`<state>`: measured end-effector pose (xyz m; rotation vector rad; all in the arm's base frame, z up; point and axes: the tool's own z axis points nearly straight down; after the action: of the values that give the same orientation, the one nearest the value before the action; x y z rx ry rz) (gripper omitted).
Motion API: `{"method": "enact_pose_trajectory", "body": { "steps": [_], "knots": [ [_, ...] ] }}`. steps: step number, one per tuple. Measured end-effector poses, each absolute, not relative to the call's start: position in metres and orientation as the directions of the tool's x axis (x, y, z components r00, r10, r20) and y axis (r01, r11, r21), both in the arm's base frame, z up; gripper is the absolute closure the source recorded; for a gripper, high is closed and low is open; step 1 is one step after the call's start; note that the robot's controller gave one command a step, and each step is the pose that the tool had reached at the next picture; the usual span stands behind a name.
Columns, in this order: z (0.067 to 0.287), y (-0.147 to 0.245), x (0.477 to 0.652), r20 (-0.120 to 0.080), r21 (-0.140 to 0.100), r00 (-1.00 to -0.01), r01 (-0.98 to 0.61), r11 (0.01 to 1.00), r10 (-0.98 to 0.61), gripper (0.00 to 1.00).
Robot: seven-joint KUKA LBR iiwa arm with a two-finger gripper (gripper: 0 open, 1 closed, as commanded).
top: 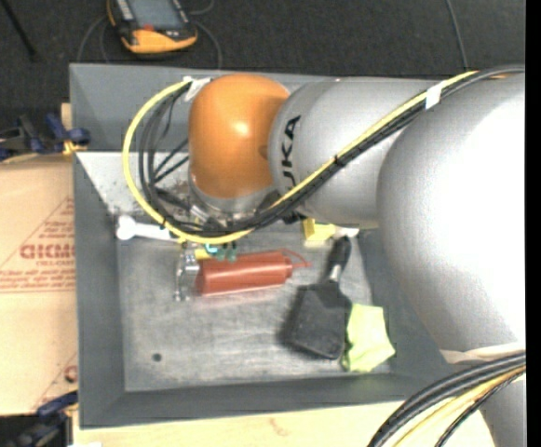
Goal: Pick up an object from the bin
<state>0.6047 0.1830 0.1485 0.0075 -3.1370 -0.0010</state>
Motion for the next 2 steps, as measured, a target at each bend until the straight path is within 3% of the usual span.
{"method": "enact_pose_trajectory", "body": {
  "steps": [1,2],
  "knots": [
    [0.153,0.182,0.607,-0.003,0.002,-1.000,-0.002,1.000,-0.002,0.00],
    [0.137,0.143,0.594,-0.006,0.001,-0.997,-0.073,0.997,-0.073,0.00]
  ]
}}
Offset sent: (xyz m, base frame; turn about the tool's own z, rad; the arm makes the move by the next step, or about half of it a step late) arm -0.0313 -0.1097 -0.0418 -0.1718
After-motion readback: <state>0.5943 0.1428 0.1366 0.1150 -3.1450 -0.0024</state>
